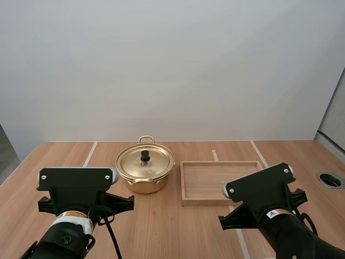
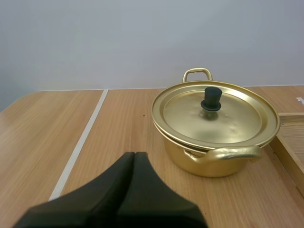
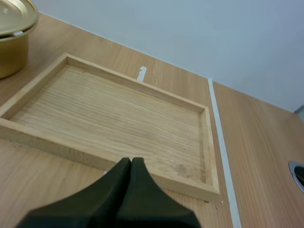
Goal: Open the pot, put the grape inside, and close it
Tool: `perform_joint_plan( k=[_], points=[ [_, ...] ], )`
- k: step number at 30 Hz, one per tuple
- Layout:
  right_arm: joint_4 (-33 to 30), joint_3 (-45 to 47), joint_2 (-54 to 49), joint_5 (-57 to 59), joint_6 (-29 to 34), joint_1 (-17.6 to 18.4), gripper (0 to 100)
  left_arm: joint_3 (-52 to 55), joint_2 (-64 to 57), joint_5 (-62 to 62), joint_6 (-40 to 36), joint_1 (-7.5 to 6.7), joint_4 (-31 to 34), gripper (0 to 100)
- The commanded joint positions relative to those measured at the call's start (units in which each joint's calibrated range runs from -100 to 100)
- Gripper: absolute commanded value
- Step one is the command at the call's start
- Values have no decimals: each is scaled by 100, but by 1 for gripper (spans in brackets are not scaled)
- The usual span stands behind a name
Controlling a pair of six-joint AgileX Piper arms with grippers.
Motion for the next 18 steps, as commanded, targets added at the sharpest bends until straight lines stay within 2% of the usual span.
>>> perform_joint_plan(
  k=[1, 8, 11, 18],
  points=[
    [-42, 26, -393, -73, -41, 171, 0, 10, -141, 9, -57, 51, -99, 0],
    [47, 26, -1444, 391, -18, 263, 0, 10, -1178, 9, -57, 343, -171, 0],
    [47, 26, -1745, 512, 18, 263, 0, 10, -1509, 9, -57, 400, -171, 0],
    [172, 26, -1748, 630, 155, 263, 0, 10, -1509, -411, -57, 408, -121, 0]
  ],
)
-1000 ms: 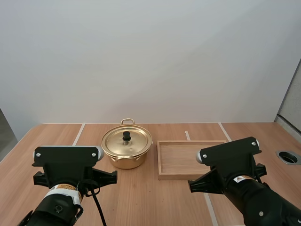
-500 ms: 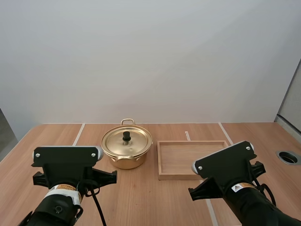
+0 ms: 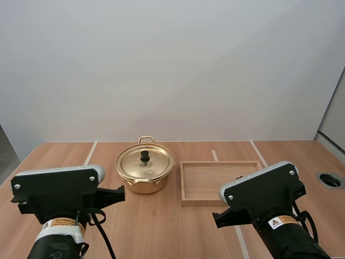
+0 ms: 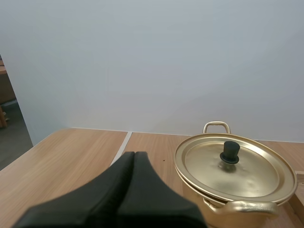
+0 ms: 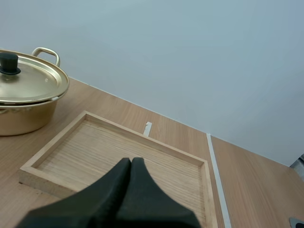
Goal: Open the pot, put the grape inside, and close it
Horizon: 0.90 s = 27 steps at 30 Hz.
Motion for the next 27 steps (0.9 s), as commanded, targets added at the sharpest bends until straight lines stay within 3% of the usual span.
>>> perform_joint_plan(
  k=[1, 4, 8, 11, 19, 22, 27],
  points=[
    [21, 0, -43, 144, 136, 15, 0, 0, -38, -624, -57, 9, 38, 0],
    [-500, 0, -43, 181, 837, 15, 0, 0, -38, -1360, -57, 9, 48, 0],
    [-1976, 0, -43, 181, 2909, 15, 0, 0, -38, -1717, -57, 9, 13, 0],
    [-2563, 0, -43, 181, 3891, 15, 0, 0, -38, -1404, -57, 9, -58, 0],
    [-2591, 0, -43, 411, 3953, 96, 0, 0, -38, -1208, 28, 9, -526, 0],
    [-2591, 0, -43, 495, 3953, 96, 0, 0, -38, -1053, 492, 9, -776, 0],
    [-2591, 0, -43, 511, 3953, 96, 0, 0, -38, -101, 1702, 9, -1854, 0]
  ],
)
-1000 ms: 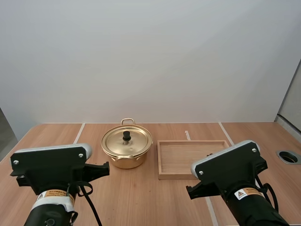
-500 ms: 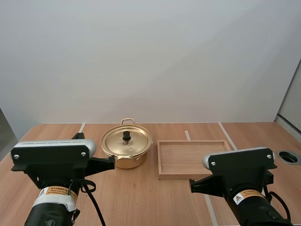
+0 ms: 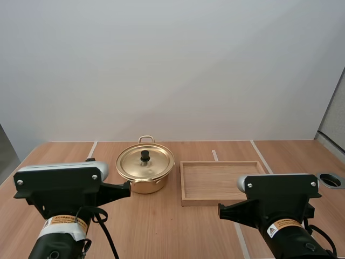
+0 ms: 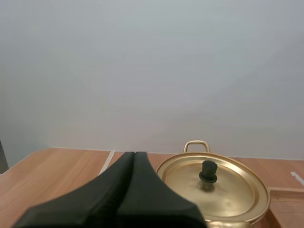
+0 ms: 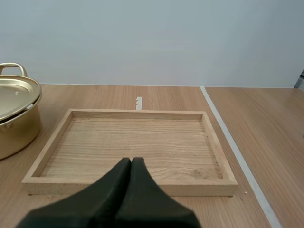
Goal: Open the pot, put the grape inside, and close it
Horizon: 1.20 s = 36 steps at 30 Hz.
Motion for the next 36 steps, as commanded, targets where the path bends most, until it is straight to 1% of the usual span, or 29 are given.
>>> perform_joint_plan(
  k=[1, 5, 8, 36],
  points=[
    [-64, 0, -43, 14, 13, 14, 0, 0, -38, 721, 850, 9, -867, 0],
    [-64, 0, -43, 14, 13, 14, 0, 0, -38, 1421, 1934, 9, -1753, 0],
    [-64, 0, -43, 14, 13, 14, 0, 0, -38, 1471, 2345, 9, -2273, 0],
    [-54, 0, -43, 14, 13, 14, 0, 0, -38, 1309, 2345, 9, -2299, 0]
  ],
)
